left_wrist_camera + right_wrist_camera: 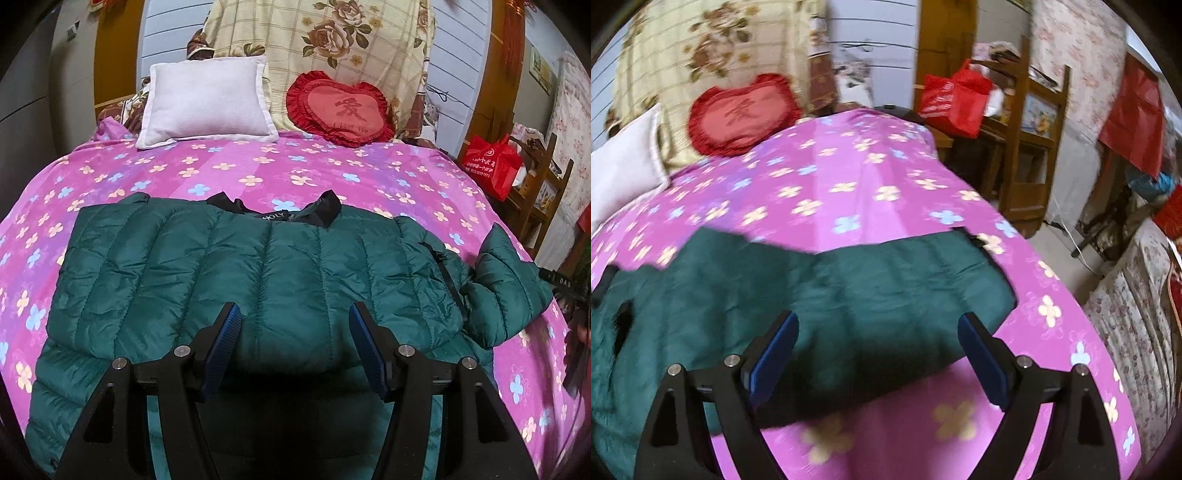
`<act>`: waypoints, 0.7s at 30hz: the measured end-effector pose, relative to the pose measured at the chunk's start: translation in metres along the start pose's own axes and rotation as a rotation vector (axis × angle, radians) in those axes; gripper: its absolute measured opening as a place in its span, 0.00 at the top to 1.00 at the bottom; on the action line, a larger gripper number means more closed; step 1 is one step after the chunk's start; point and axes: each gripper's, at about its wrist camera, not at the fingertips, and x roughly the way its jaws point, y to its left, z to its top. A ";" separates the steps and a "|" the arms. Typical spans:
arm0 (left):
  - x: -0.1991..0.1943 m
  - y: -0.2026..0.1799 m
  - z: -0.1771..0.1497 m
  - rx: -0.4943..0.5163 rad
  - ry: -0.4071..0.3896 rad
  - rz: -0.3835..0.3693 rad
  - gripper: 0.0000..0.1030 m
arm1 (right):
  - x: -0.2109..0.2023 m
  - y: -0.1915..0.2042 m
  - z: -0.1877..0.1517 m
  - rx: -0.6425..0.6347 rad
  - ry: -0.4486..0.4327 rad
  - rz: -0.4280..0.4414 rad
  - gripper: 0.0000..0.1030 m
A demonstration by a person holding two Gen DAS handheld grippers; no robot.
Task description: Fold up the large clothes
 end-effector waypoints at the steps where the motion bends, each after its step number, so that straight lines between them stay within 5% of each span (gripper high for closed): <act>1: 0.000 0.000 0.000 -0.001 0.001 -0.001 0.59 | 0.004 -0.008 0.003 0.021 -0.005 -0.011 0.12; 10: 0.001 0.005 0.001 -0.007 0.009 -0.014 0.59 | 0.060 -0.086 0.014 0.248 0.046 -0.087 0.09; 17: 0.001 0.011 0.001 0.001 0.021 -0.004 0.59 | 0.101 -0.098 0.008 0.315 0.134 -0.071 0.09; 18: 0.000 0.013 0.001 0.003 0.021 -0.002 0.59 | 0.103 -0.094 0.008 0.296 0.122 -0.083 0.12; 19: -0.001 0.016 0.001 0.005 0.019 0.000 0.59 | 0.103 -0.091 0.008 0.282 0.111 -0.069 0.25; 20: -0.003 0.018 0.001 0.009 0.017 0.002 0.59 | 0.100 -0.088 0.008 0.269 0.101 -0.062 0.50; 21: -0.005 0.020 0.001 0.014 0.014 0.004 0.59 | 0.098 -0.084 0.009 0.258 0.099 -0.044 0.62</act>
